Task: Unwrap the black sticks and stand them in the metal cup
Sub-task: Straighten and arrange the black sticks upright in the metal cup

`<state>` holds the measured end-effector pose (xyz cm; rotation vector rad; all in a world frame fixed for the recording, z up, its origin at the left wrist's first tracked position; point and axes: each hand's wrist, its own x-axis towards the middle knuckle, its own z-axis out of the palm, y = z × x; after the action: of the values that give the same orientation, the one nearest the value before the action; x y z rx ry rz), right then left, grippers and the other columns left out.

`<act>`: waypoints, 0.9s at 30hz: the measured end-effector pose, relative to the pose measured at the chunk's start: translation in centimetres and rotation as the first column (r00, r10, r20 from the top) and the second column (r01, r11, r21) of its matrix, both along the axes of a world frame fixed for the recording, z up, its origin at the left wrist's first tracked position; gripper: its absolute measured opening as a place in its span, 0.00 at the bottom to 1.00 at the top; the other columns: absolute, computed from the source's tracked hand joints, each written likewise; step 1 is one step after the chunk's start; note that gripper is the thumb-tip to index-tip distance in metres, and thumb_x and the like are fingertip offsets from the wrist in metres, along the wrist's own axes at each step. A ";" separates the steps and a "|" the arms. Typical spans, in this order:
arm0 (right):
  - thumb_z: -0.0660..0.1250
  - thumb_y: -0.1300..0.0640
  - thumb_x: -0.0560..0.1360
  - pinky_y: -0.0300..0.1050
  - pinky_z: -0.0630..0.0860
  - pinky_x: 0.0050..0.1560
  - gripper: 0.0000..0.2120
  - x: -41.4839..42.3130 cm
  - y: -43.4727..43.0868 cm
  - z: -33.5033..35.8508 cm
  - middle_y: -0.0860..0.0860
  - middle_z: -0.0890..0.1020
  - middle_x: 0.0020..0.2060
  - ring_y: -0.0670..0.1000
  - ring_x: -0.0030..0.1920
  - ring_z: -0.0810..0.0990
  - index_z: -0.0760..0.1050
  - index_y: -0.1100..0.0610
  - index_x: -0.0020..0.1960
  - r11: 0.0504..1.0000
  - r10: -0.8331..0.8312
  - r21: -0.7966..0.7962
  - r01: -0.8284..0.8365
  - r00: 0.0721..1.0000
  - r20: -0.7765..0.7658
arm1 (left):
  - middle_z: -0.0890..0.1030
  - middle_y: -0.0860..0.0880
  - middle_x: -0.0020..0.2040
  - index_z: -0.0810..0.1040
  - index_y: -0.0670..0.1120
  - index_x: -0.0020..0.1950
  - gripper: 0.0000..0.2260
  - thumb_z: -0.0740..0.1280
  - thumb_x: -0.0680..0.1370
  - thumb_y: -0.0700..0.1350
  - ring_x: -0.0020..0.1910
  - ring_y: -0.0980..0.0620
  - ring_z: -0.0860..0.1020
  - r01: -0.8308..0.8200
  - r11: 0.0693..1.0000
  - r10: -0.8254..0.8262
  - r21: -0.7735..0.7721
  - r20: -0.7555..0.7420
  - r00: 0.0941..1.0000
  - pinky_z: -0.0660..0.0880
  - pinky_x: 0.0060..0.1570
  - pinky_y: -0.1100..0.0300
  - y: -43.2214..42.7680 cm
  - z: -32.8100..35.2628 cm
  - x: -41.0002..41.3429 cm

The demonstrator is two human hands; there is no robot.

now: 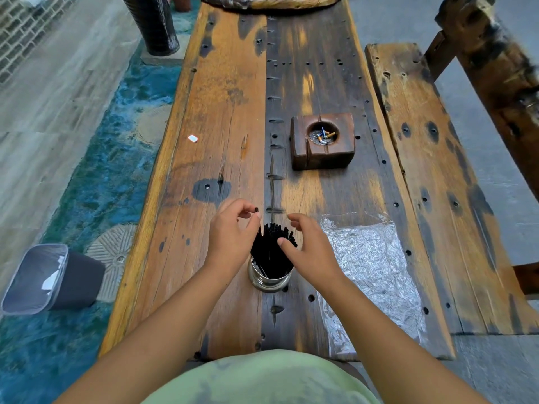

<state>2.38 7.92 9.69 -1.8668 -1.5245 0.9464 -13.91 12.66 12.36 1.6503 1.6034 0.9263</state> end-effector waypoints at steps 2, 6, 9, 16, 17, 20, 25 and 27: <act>0.67 0.54 0.78 0.38 0.68 0.64 0.19 -0.3 -0.3 1.4 0.46 0.76 0.62 0.44 0.64 0.73 0.72 0.53 0.69 0.994 -0.020 0.108 0.016 0.999 0.040 | 0.78 0.56 0.44 0.79 0.47 0.46 0.01 0.69 0.76 0.42 0.46 0.61 0.77 -0.014 0.998 0.011 0.053 0.039 0.999 0.72 0.47 0.66 0.0 1.7 -0.2; 0.66 0.57 0.78 0.41 0.77 0.47 0.03 -2.1 -1.1 4.3 0.48 0.83 0.43 0.46 0.44 0.81 0.77 0.53 0.47 0.971 -0.192 0.117 0.208 0.972 -0.139 | 0.80 0.52 0.45 0.80 0.47 0.46 0.03 0.70 0.76 0.39 0.46 0.55 0.79 -0.041 0.986 0.019 0.160 0.137 0.990 0.76 0.48 0.65 -0.6 5.4 -0.4; 0.63 0.52 0.81 0.43 0.77 0.39 0.12 -3.5 -0.8 5.9 0.55 0.85 0.40 0.49 0.35 0.81 0.78 0.59 0.46 0.934 -0.333 -0.299 0.195 0.777 -0.535 | 0.80 0.51 0.45 0.80 0.44 0.47 0.02 0.69 0.77 0.38 0.46 0.54 0.80 -0.031 0.977 -0.012 0.209 0.203 0.979 0.76 0.48 0.64 -1.6 7.8 -0.6; 0.62 0.43 0.81 0.42 0.80 0.33 0.20 -4.4 0.5 7.2 0.55 0.84 0.39 0.51 0.35 0.83 0.78 0.60 0.53 0.818 -0.573 -0.575 0.009 0.099 -0.814 | 0.81 0.53 0.41 0.80 0.44 0.47 0.07 0.69 0.76 0.32 0.44 0.57 0.80 0.041 0.976 -0.111 0.212 0.330 0.938 0.75 0.46 0.68 -4.3 9.6 -1.2; 0.63 0.46 0.81 0.40 0.79 0.30 0.16 -4.4 0.7 7.5 0.54 0.83 0.36 0.49 0.32 0.82 0.78 0.60 0.50 0.812 -0.583 -0.580 0.056 0.060 -0.810 | 0.81 0.53 0.41 0.80 0.45 0.47 0.08 0.69 0.76 0.32 0.43 0.57 0.80 0.034 0.981 -0.099 0.193 0.338 0.936 0.75 0.46 0.68 -4.5 9.4 -1.5; 0.64 0.53 0.81 0.38 0.76 0.25 0.12 -3.9 1.2 7.9 0.52 0.80 0.29 0.47 0.26 0.79 0.76 0.58 0.42 0.792 -0.598 -0.587 0.165 0.019 -0.801 | 0.82 0.52 0.43 0.80 0.48 0.46 0.10 0.69 0.76 0.33 0.43 0.55 0.81 -0.014 0.994 -0.029 0.107 0.391 0.920 0.77 0.47 0.64 -5.1 8.3 -2.1; 0.64 0.57 0.81 0.38 0.79 0.29 0.10 -2.9 0.9 7.8 0.53 0.81 0.29 0.47 0.29 0.81 0.76 0.59 0.43 0.803 -0.562 -0.516 0.298 0.090 -0.823 | 0.84 0.46 0.39 0.79 0.44 0.46 0.07 0.67 0.77 0.33 0.40 0.50 0.83 -0.112 0.992 0.126 -0.058 0.526 0.841 0.80 0.44 0.58 -5.8 6.8 -3.4; 0.64 0.59 0.82 0.39 0.81 0.33 0.09 -2.3 0.7 7.8 0.54 0.82 0.32 0.48 0.31 0.83 0.76 0.60 0.43 0.787 -0.557 -0.483 0.385 0.105 -0.824 | 0.84 0.43 0.39 0.79 0.43 0.47 0.07 0.66 0.78 0.32 0.39 0.48 0.83 -0.131 0.984 0.179 -0.123 0.578 0.796 0.81 0.42 0.57 -6.0 6.4 -4.2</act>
<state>0.12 8.59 17.45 -1.1764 -0.0283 1.4456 -18.07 6.62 18.78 1.0302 1.3207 1.2907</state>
